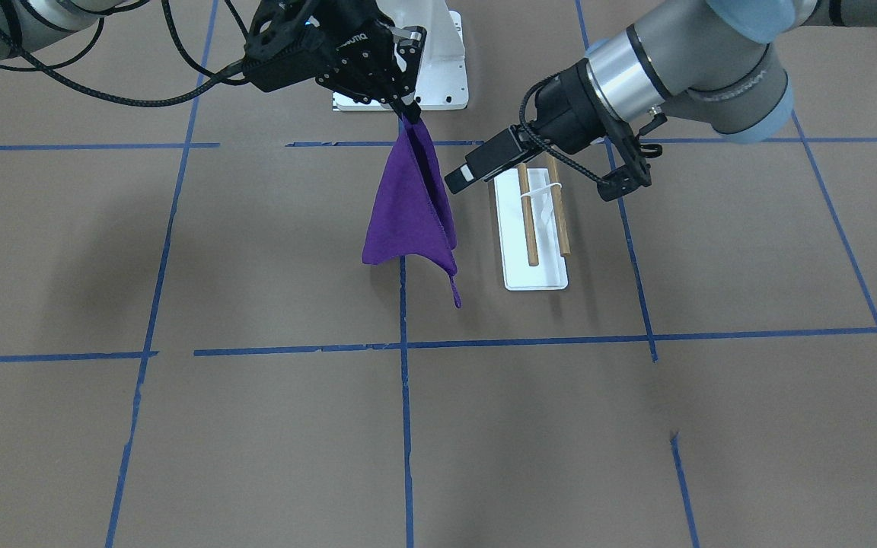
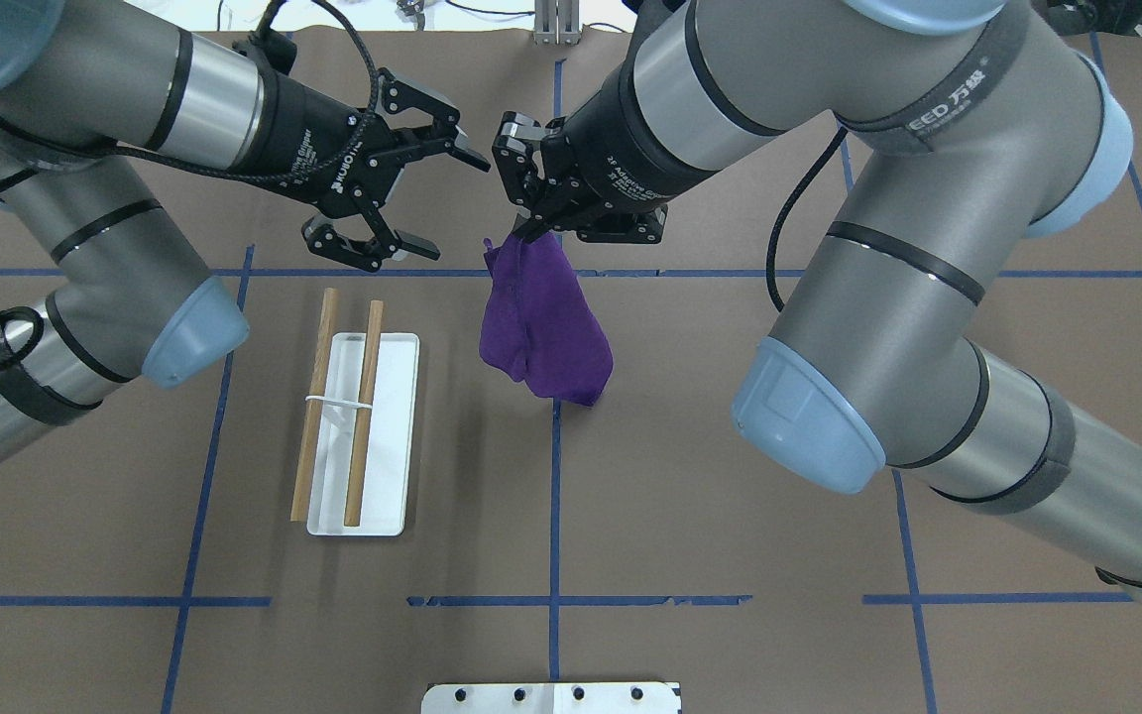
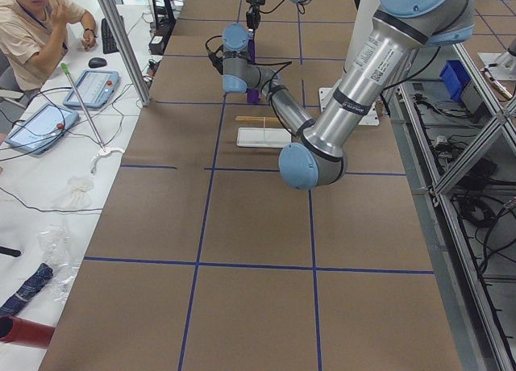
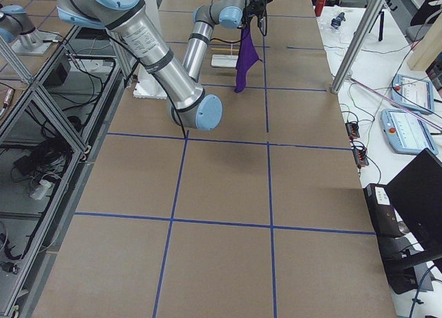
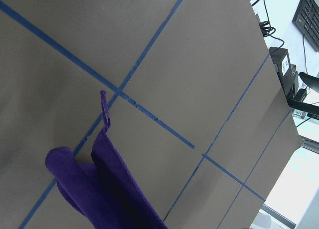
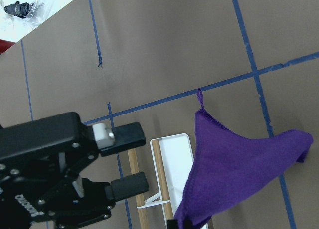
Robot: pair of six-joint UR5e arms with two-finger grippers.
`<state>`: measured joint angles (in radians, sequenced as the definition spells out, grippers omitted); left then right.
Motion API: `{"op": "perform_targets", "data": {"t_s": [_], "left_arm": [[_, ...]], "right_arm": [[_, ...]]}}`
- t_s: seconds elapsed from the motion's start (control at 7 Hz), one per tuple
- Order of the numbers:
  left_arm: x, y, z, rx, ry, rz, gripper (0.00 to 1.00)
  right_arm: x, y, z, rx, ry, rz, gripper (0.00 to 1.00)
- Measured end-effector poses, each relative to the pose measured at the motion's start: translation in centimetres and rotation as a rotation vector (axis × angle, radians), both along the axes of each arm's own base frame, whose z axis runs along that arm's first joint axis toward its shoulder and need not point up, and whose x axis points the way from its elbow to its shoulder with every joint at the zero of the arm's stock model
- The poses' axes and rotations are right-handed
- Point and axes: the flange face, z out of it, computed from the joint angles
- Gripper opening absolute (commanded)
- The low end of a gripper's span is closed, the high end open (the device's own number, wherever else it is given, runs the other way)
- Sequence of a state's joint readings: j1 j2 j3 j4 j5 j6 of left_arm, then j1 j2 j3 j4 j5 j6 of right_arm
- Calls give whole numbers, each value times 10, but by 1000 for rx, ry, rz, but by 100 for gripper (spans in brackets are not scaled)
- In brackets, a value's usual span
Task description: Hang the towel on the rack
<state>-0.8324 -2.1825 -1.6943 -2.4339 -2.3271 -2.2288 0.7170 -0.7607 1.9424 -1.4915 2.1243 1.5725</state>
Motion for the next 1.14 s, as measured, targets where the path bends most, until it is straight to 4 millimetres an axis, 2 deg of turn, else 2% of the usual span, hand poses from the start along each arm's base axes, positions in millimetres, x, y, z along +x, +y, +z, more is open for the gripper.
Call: {"op": "perform_targets", "data": {"t_s": [0.29, 0.43, 0.57, 0.71, 1.0, 1.14], "left_arm": [[12, 13, -20, -41, 26, 31, 86], [14, 16, -28, -53, 37, 38, 81], [15, 18, -32, -56, 43, 43, 72], [15, 19, -35, -57, 46, 45, 58], [16, 20, -36, -57, 49, 46, 8], [16, 21, -37, -61, 49, 47, 0]], "right_arm": [[-8, 7, -1, 8, 1, -5, 0], [-9, 9, -2, 12, 0, -6, 0], [-10, 9, -2, 16, 0, -7, 0], [-10, 9, -2, 22, 1, -8, 0], [-11, 10, -2, 28, 2, -11, 0], [-11, 10, -3, 30, 2, -12, 0]]}}
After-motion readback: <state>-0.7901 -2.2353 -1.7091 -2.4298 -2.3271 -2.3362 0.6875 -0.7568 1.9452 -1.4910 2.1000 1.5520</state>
